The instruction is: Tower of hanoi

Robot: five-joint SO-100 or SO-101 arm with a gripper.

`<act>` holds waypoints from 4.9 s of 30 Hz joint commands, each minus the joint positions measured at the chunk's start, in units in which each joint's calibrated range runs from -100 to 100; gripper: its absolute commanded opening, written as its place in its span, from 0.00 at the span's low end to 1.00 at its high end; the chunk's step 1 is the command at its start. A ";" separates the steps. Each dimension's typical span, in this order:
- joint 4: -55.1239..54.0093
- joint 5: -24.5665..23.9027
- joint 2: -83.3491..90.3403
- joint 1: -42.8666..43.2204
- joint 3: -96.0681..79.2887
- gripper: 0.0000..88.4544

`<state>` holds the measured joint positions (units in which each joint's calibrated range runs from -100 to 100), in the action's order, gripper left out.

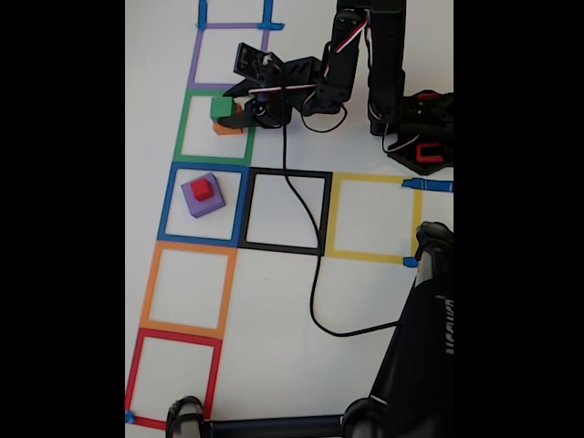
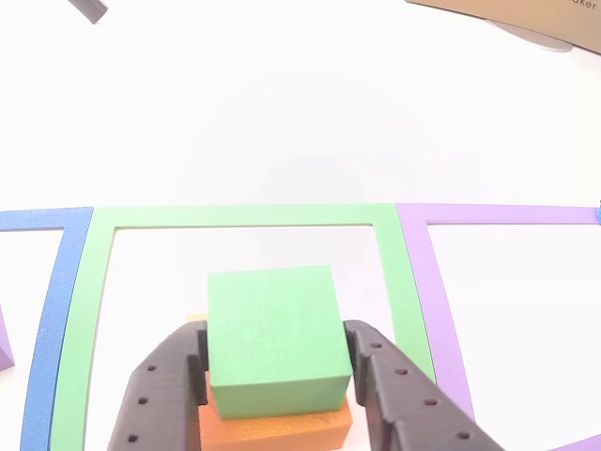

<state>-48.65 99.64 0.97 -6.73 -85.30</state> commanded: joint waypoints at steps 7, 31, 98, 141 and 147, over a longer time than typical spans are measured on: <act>3.95 0.36 6.82 1.36 2.76 0.09; 103.95 0.36 56.48 -13.21 41.94 0.07; 3.79 0.36 -7.07 -29.80 15.39 0.07; 24.12 0.36 14.17 -30.85 13.85 0.23; 59.26 0.36 34.03 -29.51 21.94 0.03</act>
<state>-11.00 100.00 21.91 -37.39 -69.46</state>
